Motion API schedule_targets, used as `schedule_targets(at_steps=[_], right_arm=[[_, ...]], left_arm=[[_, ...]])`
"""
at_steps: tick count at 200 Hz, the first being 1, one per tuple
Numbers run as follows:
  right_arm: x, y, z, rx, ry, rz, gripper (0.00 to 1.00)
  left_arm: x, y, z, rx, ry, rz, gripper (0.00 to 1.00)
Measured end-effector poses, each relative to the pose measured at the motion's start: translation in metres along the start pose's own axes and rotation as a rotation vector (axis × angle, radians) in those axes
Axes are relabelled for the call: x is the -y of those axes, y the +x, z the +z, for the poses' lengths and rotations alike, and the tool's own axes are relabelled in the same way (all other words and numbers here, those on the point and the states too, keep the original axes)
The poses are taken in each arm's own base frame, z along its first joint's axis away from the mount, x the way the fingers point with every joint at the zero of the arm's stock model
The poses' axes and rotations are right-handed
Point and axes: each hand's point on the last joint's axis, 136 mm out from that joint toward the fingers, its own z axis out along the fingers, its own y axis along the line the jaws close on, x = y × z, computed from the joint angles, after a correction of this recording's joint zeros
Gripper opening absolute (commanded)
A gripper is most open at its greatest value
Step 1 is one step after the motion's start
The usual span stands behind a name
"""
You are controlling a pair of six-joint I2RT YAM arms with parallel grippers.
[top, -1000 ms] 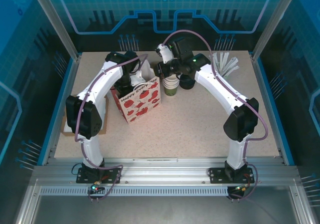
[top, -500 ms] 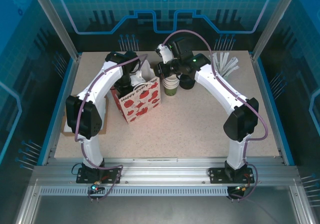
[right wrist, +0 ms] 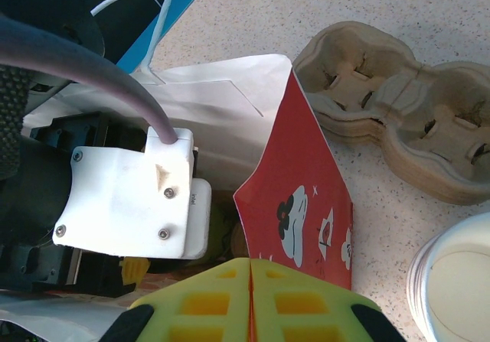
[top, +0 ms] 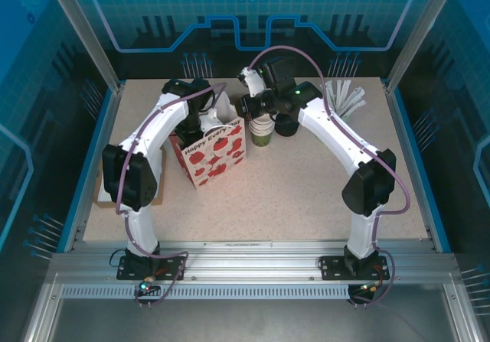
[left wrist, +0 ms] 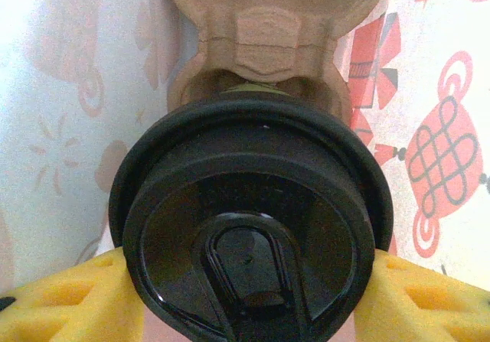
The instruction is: Pack the takeout coffee
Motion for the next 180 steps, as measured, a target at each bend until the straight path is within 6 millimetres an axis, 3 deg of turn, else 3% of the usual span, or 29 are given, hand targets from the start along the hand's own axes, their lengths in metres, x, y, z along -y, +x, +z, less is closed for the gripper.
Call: schedule_targets(at_steps=[180], right_arm=[[-0.001, 0.000, 0.001, -0.001, -0.001, -0.001, 0.09]], left_arm=[[-0.002, -0.006, 0.017, -0.022, 0.020, 0.000, 0.51]])
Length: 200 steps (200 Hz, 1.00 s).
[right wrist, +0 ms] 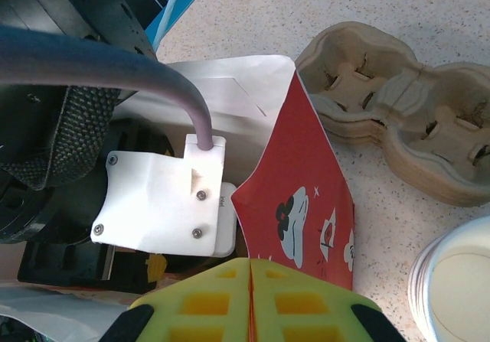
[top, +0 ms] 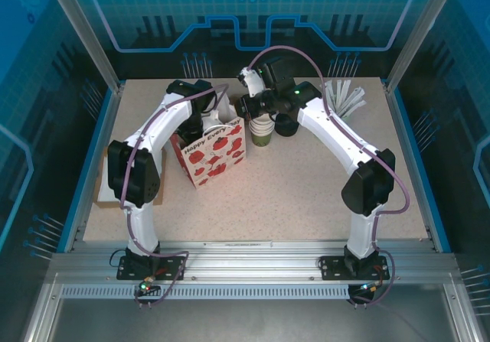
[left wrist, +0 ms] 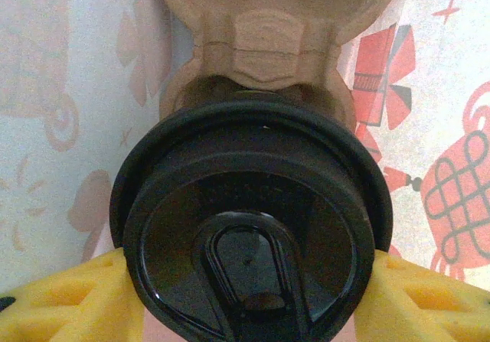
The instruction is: Pack the takeout coffee
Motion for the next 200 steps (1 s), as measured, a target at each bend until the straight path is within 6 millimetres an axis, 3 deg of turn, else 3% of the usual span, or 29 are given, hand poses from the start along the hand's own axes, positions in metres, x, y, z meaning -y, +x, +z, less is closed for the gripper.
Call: schedule_targets(at_steps=[145, 200], right_arm=[[-0.002, 0.000, 0.001, -0.002, -0.003, -0.002, 0.09], [-0.002, 0.000, 0.001, -0.002, -0.002, -0.003, 0.11]], left_arm=[[-0.001, -0.005, 0.011, 0.000, 0.008, 0.000, 0.53], [0.000, -0.005, 0.010, 0.008, 0.005, 0.000, 0.58]])
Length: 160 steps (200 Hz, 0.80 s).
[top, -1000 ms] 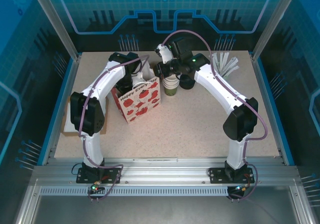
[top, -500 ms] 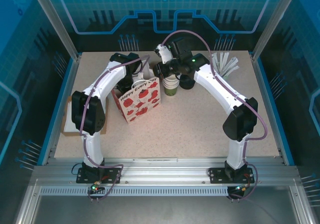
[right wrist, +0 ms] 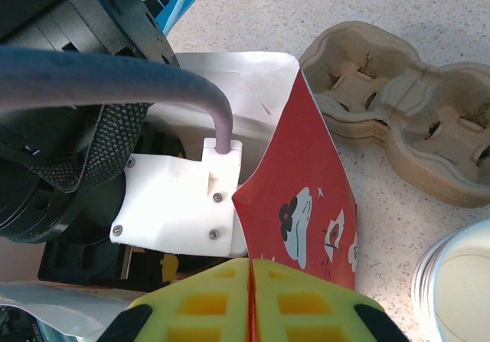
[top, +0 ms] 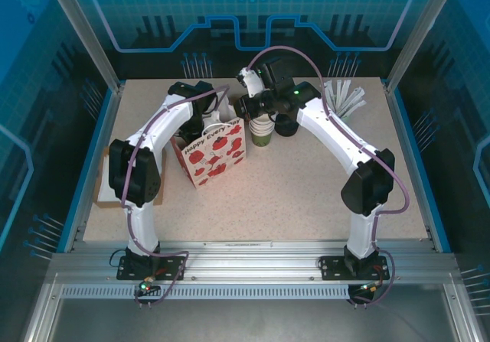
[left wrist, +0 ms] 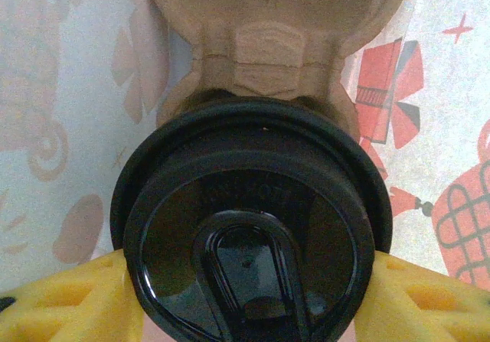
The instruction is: Pack the takeout coffee
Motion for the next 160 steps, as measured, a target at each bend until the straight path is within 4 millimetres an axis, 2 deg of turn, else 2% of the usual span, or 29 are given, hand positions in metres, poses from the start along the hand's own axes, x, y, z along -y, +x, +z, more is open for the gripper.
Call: schedule_targets(at_steps=[75, 131, 160], right_arm=[[0.000, 0.000, 0.000, 0.000, 0.006, -0.001, 0.14], [0.003, 0.000, 0.000, 0.002, 0.020, -0.001, 0.14], [0.004, 0.000, 0.000, 0.003, 0.024, -0.001, 0.14]], left_arm=[[0.000, 0.000, 0.000, 0.009, -0.004, -0.002, 0.74], [-0.001, -0.005, -0.004, 0.040, -0.018, 0.000, 0.77], [0.000, -0.007, -0.015, 0.076, -0.032, 0.001, 0.78]])
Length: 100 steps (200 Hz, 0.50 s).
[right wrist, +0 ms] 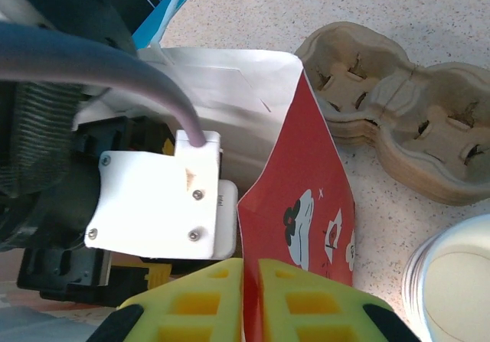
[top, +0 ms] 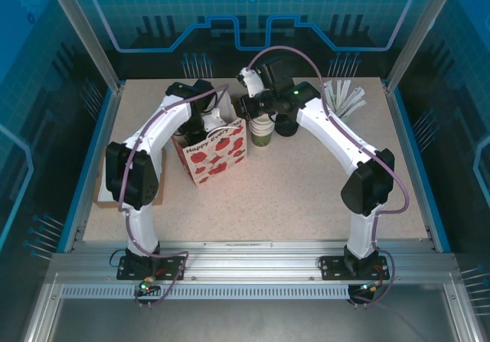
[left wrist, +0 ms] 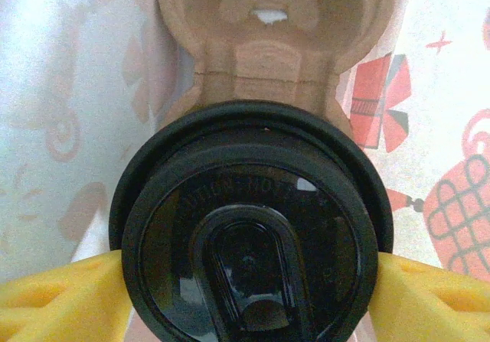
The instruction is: Pack the takeout coffee
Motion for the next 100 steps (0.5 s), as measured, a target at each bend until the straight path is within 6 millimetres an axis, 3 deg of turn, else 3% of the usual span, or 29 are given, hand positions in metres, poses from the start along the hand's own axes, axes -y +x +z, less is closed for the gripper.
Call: schedule_targets(at_steps=[100], right_arm=[[0.001, 0.002, 0.001, -0.009, 0.001, 0.003, 0.14]], left_arm=[[0.005, -0.012, -0.057, 0.180, -0.022, 0.004, 0.81]])
